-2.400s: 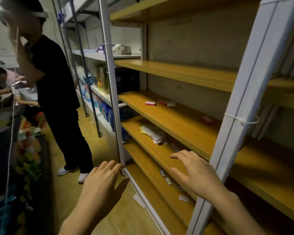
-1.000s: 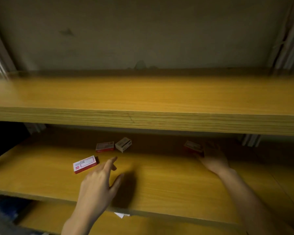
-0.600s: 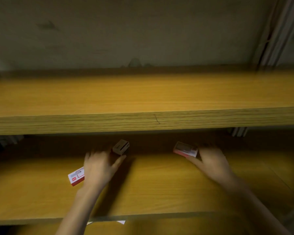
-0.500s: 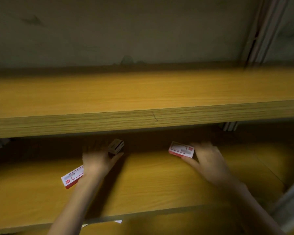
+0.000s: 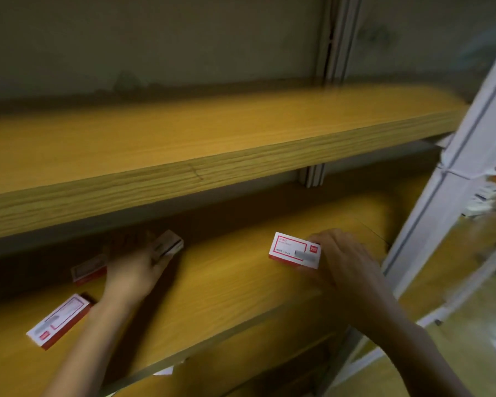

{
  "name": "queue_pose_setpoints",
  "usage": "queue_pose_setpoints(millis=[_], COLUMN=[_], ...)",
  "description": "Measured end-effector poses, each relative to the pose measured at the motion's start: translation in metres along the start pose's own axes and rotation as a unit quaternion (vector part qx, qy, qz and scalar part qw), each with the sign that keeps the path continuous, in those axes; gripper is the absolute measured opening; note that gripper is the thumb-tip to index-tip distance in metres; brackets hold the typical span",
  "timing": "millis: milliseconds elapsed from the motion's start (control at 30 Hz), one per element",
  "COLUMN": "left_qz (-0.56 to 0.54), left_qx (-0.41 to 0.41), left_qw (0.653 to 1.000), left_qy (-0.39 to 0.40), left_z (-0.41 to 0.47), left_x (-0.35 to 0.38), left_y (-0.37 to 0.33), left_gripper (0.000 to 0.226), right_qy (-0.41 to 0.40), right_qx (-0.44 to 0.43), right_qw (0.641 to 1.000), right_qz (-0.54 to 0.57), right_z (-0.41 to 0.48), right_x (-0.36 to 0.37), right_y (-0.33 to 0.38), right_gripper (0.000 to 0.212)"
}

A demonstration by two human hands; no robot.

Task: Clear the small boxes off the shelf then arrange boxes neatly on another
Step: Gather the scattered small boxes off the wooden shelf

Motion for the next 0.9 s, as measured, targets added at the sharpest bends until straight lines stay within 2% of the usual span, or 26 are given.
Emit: queue_pose_setpoints(millis=[167,300,400,633,767,900], left_qz=[-0.103,-0.145,-0.180,-0.216,-0.236,-0.261], left_qx=[0.147,0.236,0.254,0.361,0.380,0.371], left_qw=[0.982,0.960,0.949,0.906,0.894,0.891], left_qy=[-0.050,-0.041,-0.048,-0.044,-0.025,0.003], left_z=[-0.043,-0.069,-0.082,-0.136,-0.157,-0.174], left_x=[-0.030,-0.047,-0.059,-0.075,-0.063,-0.042], left_y=[-0.087,-0.152,-0.196,-0.354,-0.431,-0.500], left_gripper=[0.041,0.044,0.043,0.046,0.046,0.056], right_qy=[-0.019,-0.041,-0.047,-0.059,-0.070,-0.080], right_qx=[0.033,0.057,0.076,0.141,0.161,0.181], right_qw=[0.999,0.997,0.994,0.982,0.977,0.970], right_qz=[-0.019,-0.035,-0.062,-0.110,-0.124,-0.141], right_z=[-0.026,-0.051,-0.071,-0.144,-0.182,-0.216], right_x=[-0.039,-0.073,-0.096,-0.167,-0.201,-0.227], right_y=[-0.028,-0.058,-0.089,-0.206,-0.270,-0.333], right_gripper=[0.047,0.046,0.047,0.045,0.039,0.039])
Point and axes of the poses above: each hand's wrist, its own z-axis towards the middle knuckle, its own x-axis out of the palm, y = z × x, the point moved 9 cm from there along z, towards the middle knuckle, and after that the axes turned 8 degrees about -y, right-handed, at the moved point
